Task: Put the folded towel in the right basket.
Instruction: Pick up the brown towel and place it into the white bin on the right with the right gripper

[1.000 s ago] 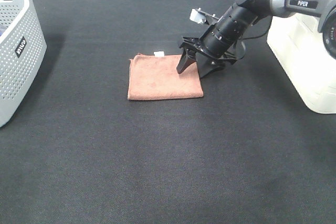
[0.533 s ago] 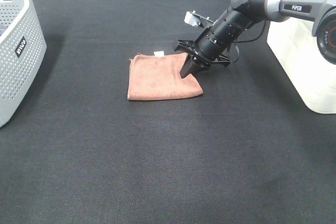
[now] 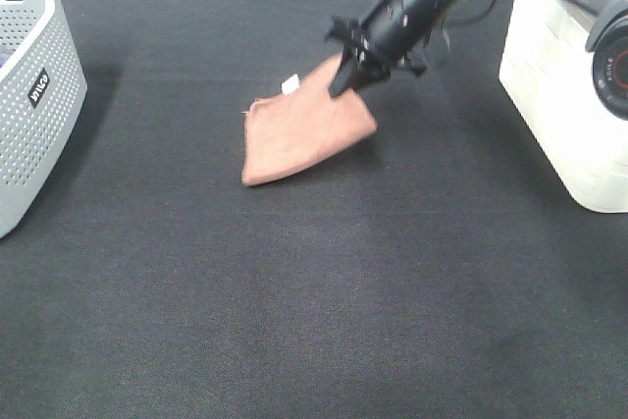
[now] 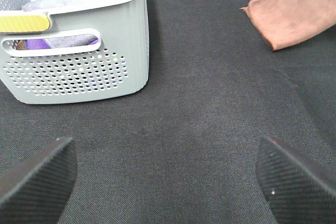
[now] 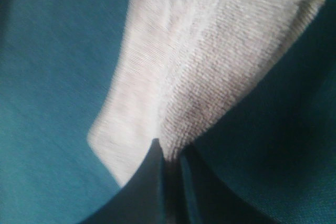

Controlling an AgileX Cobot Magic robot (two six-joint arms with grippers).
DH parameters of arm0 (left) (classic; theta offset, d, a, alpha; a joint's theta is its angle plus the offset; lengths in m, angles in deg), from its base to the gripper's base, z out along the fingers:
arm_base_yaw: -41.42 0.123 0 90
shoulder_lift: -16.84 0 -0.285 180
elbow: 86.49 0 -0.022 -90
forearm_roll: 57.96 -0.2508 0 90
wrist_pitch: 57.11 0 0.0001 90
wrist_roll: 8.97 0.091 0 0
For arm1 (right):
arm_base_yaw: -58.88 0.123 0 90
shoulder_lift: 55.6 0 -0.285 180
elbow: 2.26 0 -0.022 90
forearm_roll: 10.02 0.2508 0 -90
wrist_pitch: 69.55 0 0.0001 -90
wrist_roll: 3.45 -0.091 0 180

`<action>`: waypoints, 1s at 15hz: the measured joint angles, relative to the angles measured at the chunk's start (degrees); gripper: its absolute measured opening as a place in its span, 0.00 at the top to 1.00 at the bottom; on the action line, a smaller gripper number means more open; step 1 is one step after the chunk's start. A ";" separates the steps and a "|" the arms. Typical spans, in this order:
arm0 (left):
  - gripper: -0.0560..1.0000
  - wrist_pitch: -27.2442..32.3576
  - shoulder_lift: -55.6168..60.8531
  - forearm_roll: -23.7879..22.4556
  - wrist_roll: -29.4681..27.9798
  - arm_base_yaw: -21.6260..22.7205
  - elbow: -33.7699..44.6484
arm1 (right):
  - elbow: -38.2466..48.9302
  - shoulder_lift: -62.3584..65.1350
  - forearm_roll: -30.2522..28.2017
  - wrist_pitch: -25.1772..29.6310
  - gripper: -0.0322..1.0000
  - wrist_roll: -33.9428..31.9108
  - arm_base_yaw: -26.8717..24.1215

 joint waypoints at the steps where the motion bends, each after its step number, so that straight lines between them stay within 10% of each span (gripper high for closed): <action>1: 0.12 0.00 0.00 0.00 0.00 0.00 0.00 | -0.29 2.41 -0.63 0.23 0.96 -0.63 0.00; 15: 0.12 0.00 0.00 0.00 0.00 0.00 0.00 | -0.46 32.31 -40.34 0.69 0.96 -7.05 -1.09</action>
